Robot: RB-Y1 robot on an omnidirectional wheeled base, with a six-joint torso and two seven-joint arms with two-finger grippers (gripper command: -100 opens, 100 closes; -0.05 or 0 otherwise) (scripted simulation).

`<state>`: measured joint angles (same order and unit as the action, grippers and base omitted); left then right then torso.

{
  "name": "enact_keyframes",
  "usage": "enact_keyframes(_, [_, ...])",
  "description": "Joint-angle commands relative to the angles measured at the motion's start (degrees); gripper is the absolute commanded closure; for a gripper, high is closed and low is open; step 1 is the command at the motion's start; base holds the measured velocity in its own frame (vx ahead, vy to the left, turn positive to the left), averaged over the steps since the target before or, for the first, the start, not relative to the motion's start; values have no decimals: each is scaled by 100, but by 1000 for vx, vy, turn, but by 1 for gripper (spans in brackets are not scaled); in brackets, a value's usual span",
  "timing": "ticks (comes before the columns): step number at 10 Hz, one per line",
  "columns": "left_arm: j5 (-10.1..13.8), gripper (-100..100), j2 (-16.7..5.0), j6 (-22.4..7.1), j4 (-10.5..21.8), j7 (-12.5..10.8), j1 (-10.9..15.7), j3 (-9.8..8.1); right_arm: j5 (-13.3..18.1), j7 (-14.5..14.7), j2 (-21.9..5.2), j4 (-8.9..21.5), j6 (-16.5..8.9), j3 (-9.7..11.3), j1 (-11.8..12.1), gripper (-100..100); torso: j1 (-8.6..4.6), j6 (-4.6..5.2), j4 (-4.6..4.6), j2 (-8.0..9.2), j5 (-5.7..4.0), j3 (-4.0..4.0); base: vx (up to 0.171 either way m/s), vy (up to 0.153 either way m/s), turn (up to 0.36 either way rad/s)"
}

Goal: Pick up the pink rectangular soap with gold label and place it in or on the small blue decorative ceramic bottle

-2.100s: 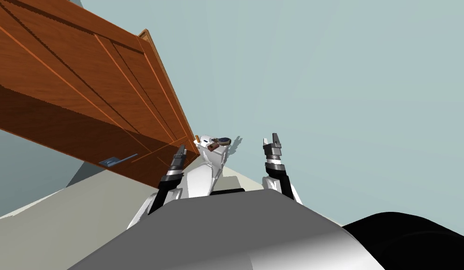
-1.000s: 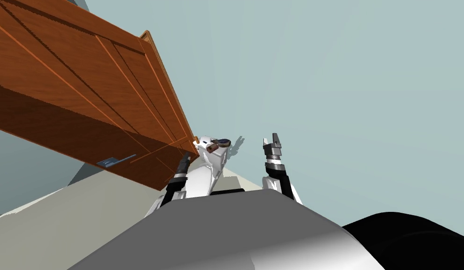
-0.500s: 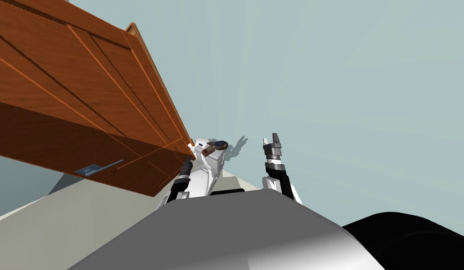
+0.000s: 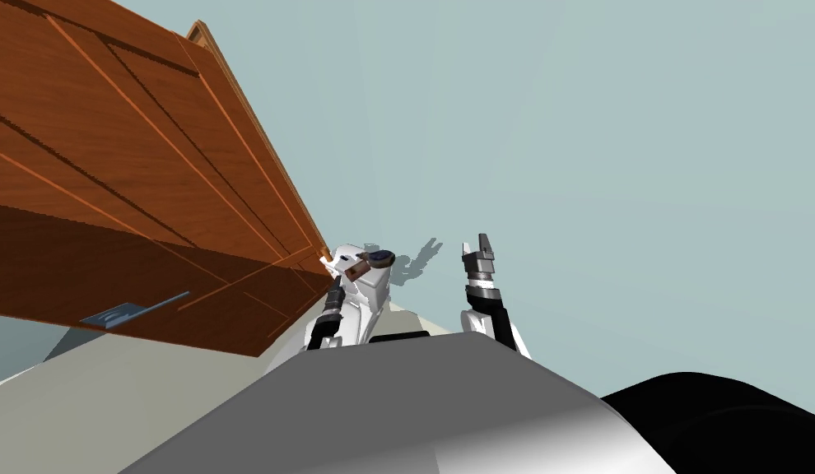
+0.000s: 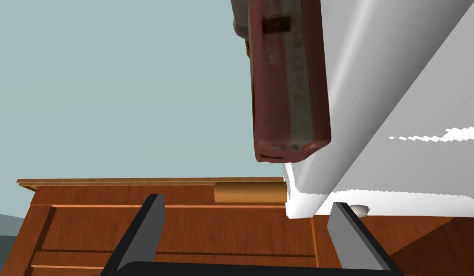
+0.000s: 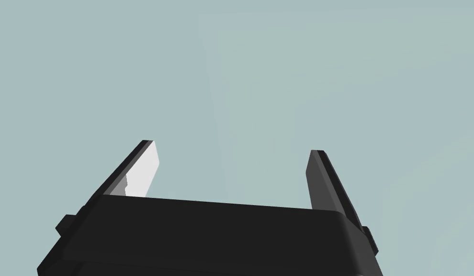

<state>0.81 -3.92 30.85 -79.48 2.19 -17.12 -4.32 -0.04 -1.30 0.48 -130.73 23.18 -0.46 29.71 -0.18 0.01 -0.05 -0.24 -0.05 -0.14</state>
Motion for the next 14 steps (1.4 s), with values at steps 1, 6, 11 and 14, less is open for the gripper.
enact_keyframes(1, [68, -100, 211, -11, 122, 0, 40, 22, 0, 0, 0, 0, 0, 0, 0, 0, 0, 0, 0, 0, 0, 0, 68, -34, -39])
enact_keyframes(6, [116, -100, 406, -168, 77, 12, 103, 13, 0, 0, 0, 0, 0, 0, -1, 0, 14, -1, 5, 23, 2, 13, 38, -13, -15])
enact_keyframes(11, [114, 100, 406, -109, 113, 5, 70, 23, 0, 0, 0, 0, 0, 0, -1, 0, 12, 2, 9, 26, 0, 16, 11, 1, -1])
enact_keyframes(14, [112, 100, 404, -112, 119, 7, 63, 22, 0, 0, 0, 0, 0, 0, -1, 0, 8, 4, 13, 25, -2, 18, 0, 0, 0])
